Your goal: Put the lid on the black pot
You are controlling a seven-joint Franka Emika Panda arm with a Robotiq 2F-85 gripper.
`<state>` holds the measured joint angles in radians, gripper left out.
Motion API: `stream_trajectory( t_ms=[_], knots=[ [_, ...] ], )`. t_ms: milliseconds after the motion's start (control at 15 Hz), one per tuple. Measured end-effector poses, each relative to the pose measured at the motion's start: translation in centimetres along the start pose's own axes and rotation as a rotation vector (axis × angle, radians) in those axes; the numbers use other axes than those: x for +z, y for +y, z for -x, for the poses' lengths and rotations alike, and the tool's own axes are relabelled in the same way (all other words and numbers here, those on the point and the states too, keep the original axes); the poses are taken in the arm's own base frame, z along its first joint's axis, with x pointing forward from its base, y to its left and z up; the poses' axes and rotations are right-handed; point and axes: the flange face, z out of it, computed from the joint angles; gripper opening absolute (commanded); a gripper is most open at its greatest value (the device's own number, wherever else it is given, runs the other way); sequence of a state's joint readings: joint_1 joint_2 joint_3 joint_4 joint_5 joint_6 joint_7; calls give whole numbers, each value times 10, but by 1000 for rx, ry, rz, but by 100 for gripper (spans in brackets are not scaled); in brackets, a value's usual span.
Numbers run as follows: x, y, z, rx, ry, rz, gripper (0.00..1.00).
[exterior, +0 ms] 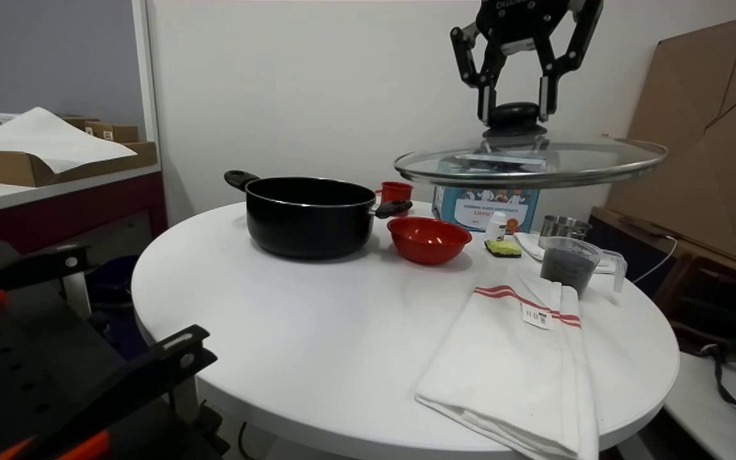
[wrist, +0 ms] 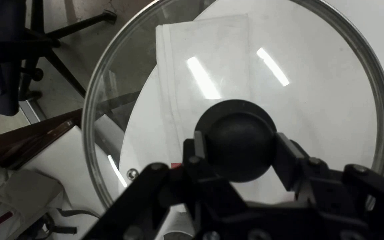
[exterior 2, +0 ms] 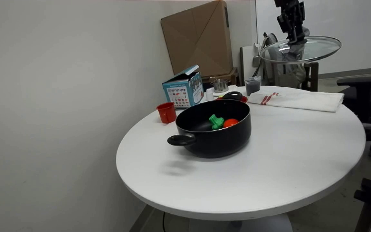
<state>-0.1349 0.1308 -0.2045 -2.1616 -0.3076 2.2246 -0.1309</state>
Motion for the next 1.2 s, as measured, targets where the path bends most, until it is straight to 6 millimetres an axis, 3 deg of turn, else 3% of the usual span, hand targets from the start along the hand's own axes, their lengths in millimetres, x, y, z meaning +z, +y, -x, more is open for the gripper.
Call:
stream_trajectory(
  t_ms=[267, 800, 1200],
  knots=[
    [-9, -37, -17, -16, -10, 5, 25],
    [4, -162, -67, -123, -65, 27, 25],
    [-1, -231, -93, -196, -105, 52, 25]
  ],
)
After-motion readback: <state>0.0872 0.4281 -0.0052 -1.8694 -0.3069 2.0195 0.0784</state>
